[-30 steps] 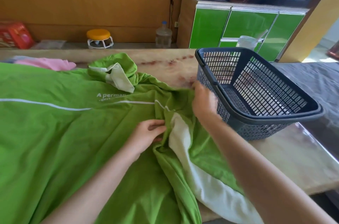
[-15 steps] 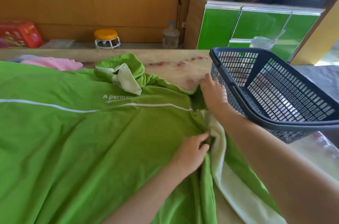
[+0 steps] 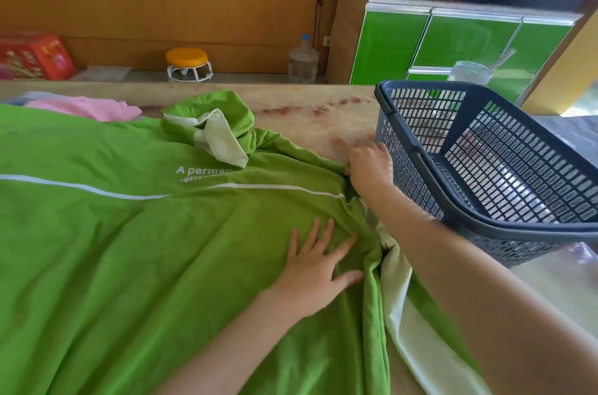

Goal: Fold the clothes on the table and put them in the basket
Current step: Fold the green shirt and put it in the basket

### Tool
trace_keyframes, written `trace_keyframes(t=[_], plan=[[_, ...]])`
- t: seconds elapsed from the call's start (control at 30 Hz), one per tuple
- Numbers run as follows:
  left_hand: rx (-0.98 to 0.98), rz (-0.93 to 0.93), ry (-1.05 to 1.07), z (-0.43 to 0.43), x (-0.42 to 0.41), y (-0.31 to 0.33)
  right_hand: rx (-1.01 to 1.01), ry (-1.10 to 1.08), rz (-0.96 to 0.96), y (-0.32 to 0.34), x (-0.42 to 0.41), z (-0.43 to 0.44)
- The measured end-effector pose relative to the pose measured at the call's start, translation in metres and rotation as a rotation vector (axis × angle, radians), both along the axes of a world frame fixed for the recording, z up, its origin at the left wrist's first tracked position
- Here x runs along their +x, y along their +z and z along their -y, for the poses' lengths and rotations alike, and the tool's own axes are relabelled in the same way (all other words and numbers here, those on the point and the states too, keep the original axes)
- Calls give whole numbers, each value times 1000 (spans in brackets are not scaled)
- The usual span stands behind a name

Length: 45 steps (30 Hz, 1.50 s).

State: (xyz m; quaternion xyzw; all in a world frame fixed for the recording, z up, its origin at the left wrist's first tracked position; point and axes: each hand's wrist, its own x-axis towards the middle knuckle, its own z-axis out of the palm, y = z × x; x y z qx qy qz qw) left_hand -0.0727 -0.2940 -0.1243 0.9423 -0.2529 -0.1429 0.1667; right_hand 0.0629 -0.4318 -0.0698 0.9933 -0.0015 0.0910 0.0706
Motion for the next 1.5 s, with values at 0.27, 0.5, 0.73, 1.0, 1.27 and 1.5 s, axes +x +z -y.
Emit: trace_keyframes(t=[0.27,0.5,0.73,1.0,1.27,1.5], plan=[[49,37,-11,8,8,-6,49,-1,164,20,29,-8],[-227,66,154,-28,44,7,405,74,55,1,-1,-11],[-6,47,90,-40,57,-3,238,-12,-213,0,-88,-11],[219,75,54,-52,59,-10,-179,-22,-312,-17,-88,-4],[253,129,233,-95,63,-3,63,208,-306,-9,-98,-21],[214,110,350,-141,77,-8,58,88,-486,-18,-91,-44]])
